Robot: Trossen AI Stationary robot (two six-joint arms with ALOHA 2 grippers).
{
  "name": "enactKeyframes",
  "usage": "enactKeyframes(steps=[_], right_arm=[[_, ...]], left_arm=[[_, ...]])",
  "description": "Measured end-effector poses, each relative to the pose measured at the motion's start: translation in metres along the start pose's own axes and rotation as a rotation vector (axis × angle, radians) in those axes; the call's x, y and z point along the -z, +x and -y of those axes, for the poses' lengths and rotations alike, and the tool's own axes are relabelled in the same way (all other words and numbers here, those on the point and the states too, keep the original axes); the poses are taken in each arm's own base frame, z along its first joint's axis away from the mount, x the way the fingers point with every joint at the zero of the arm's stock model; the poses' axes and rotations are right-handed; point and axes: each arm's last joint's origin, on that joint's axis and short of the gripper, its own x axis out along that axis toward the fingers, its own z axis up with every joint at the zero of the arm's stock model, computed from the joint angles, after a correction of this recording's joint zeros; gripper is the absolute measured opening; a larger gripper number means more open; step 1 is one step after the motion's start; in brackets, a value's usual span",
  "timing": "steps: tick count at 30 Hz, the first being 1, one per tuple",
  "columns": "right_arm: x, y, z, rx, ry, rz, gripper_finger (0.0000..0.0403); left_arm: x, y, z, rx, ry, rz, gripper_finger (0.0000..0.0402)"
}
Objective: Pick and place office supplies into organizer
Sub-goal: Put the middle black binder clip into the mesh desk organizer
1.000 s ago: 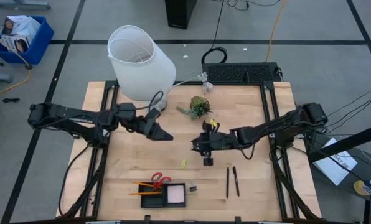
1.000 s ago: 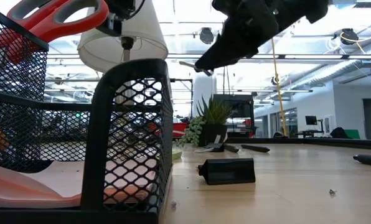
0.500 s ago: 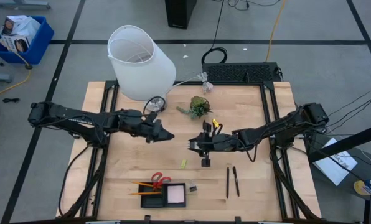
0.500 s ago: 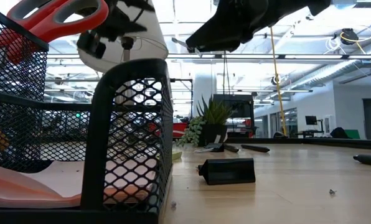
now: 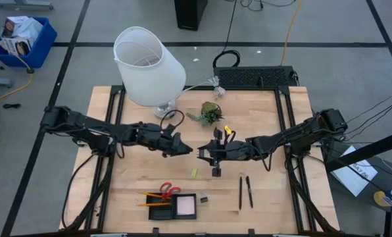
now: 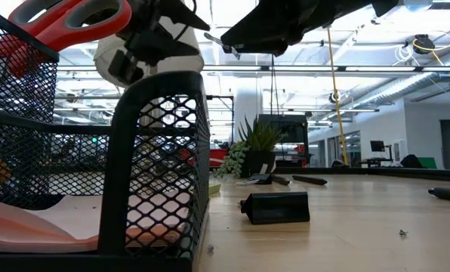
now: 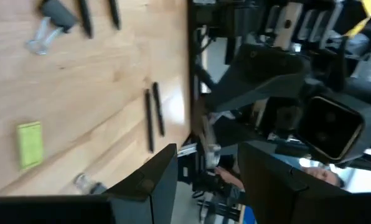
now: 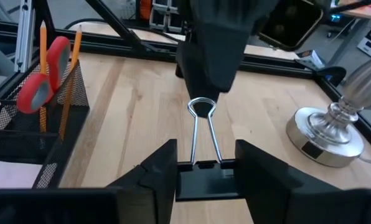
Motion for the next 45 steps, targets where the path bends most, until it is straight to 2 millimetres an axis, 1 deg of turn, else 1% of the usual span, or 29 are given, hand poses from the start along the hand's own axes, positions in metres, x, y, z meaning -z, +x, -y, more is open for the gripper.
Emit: enactKeyframes(steps=[5, 11, 19, 23, 32, 34, 39, 43, 45], right_arm=[[0.0, 0.0, 0.0, 0.0, -0.011, 0.0, 0.0144], [0.0, 0.0, 0.0, 0.0, -0.014, 0.002, 0.0145], [-0.003, 0.0, 0.0, -0.003, -0.015, 0.03, 0.0142], [-0.004, 0.0, 0.0, -0.003, -0.011, 0.036, 0.0147], [-0.004, 0.0, -0.001, -0.029, -0.009, 0.037, 0.0143], [-0.004, 0.0, -0.001, -0.029, -0.005, 0.036, 0.0146], [-0.004, 0.0, -0.001, -0.028, 0.009, 0.039, 0.0146], [-0.004, 0.0, -0.001, -0.03, 0.021, 0.041, 0.0146], [-0.004, 0.0, -0.001, -0.032, 0.05, 0.042, 0.0153]], left_arm=[[0.004, 0.008, -0.006, -0.019, -0.02, -0.005, 0.017], [0.008, 0.014, -0.007, 0.011, -0.032, -0.015, 0.017], [0.006, 0.014, -0.006, 0.016, -0.035, -0.003, 0.0166], [0.005, 0.014, -0.006, 0.017, -0.052, -0.001, 0.0133], [0.005, 0.014, -0.003, 0.043, -0.014, 0.005, 0.0017], [0.005, 0.013, -0.003, 0.048, -0.006, 0.004, 0.001], [0.005, 0.013, -0.003, 0.051, -0.011, -0.001, 0.0024], [0.005, 0.013, -0.003, 0.051, -0.006, -0.014, 0.0009], [0.006, 0.013, -0.003, 0.052, -0.006, -0.029, 0.0009]])
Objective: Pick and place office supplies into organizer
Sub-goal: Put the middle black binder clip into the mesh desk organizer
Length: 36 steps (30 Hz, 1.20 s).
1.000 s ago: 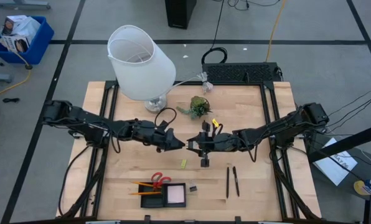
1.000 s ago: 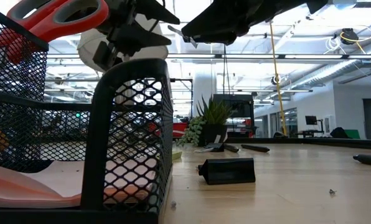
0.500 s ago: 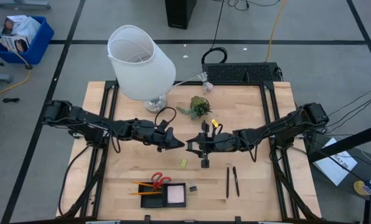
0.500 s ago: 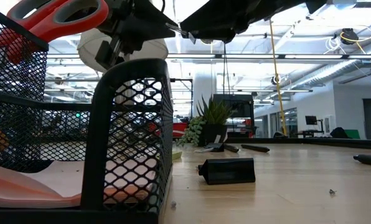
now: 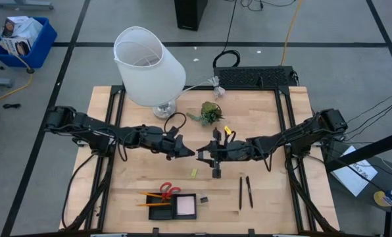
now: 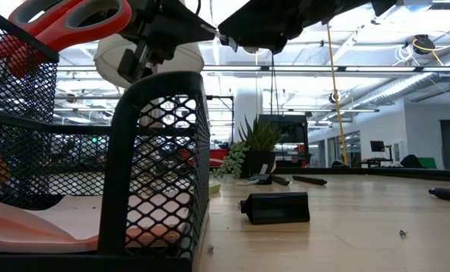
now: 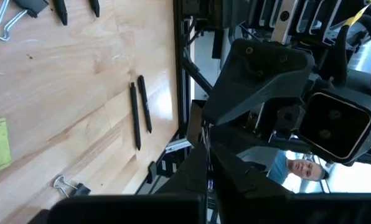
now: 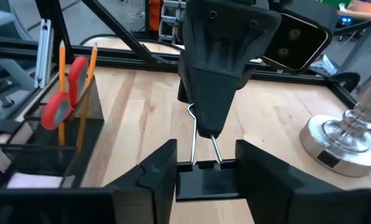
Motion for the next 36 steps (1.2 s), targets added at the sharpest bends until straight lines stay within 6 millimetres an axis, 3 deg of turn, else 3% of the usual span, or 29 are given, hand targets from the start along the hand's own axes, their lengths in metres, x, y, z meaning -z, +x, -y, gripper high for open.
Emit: enactKeyframes(steps=[7, 18, 27, 36], right_arm=[[0.0, -0.001, -0.005, -0.014, 0.102, 0.003, 0.0186], [0.003, -0.01, -0.02, -0.057, 0.203, -0.05, 0.0191], [0.001, -0.038, -0.016, -0.035, 0.259, -0.175, 0.0192], [0.011, -0.05, -0.012, -0.006, 0.247, -0.321, 0.0192]], left_arm=[[0.001, 0.0, 0.0, 0.002, 0.004, -0.04, 0.0007], [0.012, 0.0, 0.0, 0.002, 0.015, -0.135, 0.0011], [0.032, -0.003, 0.01, 0.083, 0.026, -0.247, 0.0011], [0.063, -0.022, 0.025, 0.149, 0.033, -0.368, 0.0011]])
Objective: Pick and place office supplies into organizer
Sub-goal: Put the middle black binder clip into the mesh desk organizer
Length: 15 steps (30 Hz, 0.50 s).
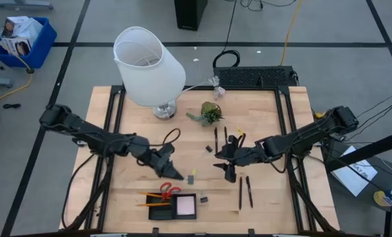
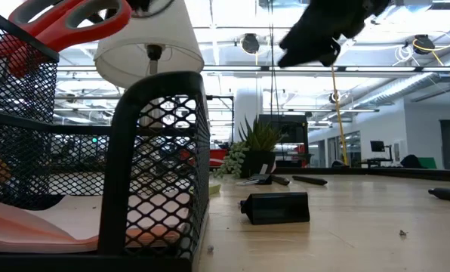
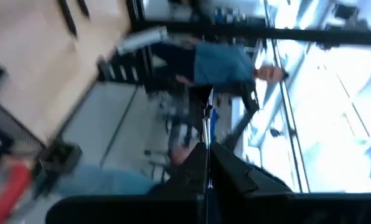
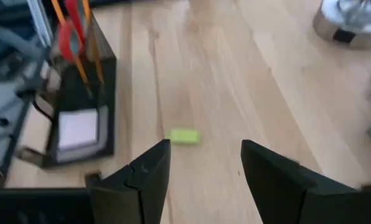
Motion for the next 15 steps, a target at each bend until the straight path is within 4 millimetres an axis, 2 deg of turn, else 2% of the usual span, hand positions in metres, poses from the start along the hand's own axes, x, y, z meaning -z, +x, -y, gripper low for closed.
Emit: enactKeyframes(steps=[6, 10, 15], right_arm=[[0.006, 0.001, 0.0, 0.003, -0.024, -0.024, 0.0192], [0.019, 0.004, 0.005, 0.019, -0.077, -0.063, 0.0192], [0.041, 0.011, 0.015, 0.033, -0.159, -0.091, 0.0192]], left_arm=[[0.034, -0.007, 0.012, 0.031, -0.033, -0.061, 0.0005], [0.052, -0.016, 0.023, 0.091, -0.006, 0.001, 0.0006], [0.069, -0.027, 0.026, 0.066, 0.06, 0.001, 0.0007]])
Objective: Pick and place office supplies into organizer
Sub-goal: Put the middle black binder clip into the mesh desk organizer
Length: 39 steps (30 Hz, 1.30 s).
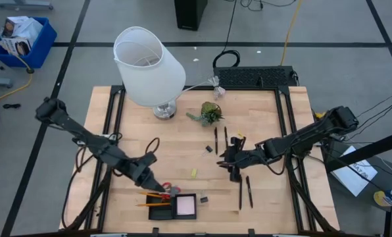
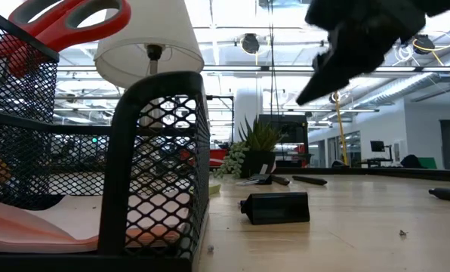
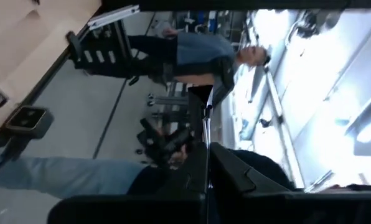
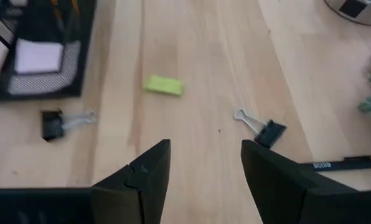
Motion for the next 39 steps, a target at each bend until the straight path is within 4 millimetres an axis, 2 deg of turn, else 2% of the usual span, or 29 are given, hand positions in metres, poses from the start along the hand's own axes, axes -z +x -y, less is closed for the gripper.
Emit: enactKeyframes(steps=[8, 15, 20, 23, 28, 29, 34, 39], right_arm=[[0.044, 0.013, 0.008, -0.007, -0.001, 0.022, 0.0192], [0.089, 0.017, 0.02, -0.009, 0.001, 0.029, 0.0192], [0.122, 0.015, 0.03, -0.004, -0.004, 0.011, 0.0192], [0.139, 0.012, 0.035, -0.004, -0.003, 0.012, 0.0192], [0.163, 0.004, 0.045, -0.008, 0.001, 0.035, 0.0192], [0.166, 0.003, 0.046, -0.013, 0.005, 0.051, 0.0192], [0.155, 0.0, 0.044, -0.054, 0.05, 0.187, 0.0192], [0.152, 0.0, 0.043, -0.06, 0.056, 0.208, 0.0192]], left_arm=[[0.031, -0.012, 0.007, 0.018, 0.073, -0.138, 0.0008], [0.051, -0.016, 0.002, -0.035, 0.09, -0.228, 0.0008], [0.06, -0.022, -0.007, -0.169, 0.101, -0.27, 0.0004], [0.067, -0.021, 0.001, -0.269, 0.159, -0.313, 0.0008], [0.066, -0.016, 0.013, -0.462, 0.287, -0.293, 0.0004], [0.065, -0.013, 0.018, -0.472, 0.306, -0.287, 0.0006], [0.065, 0.004, 0.023, -0.594, 0.422, -0.283, 0.0006], [0.068, 0.026, 0.026, -0.682, 0.527, -0.322, 0.001]])
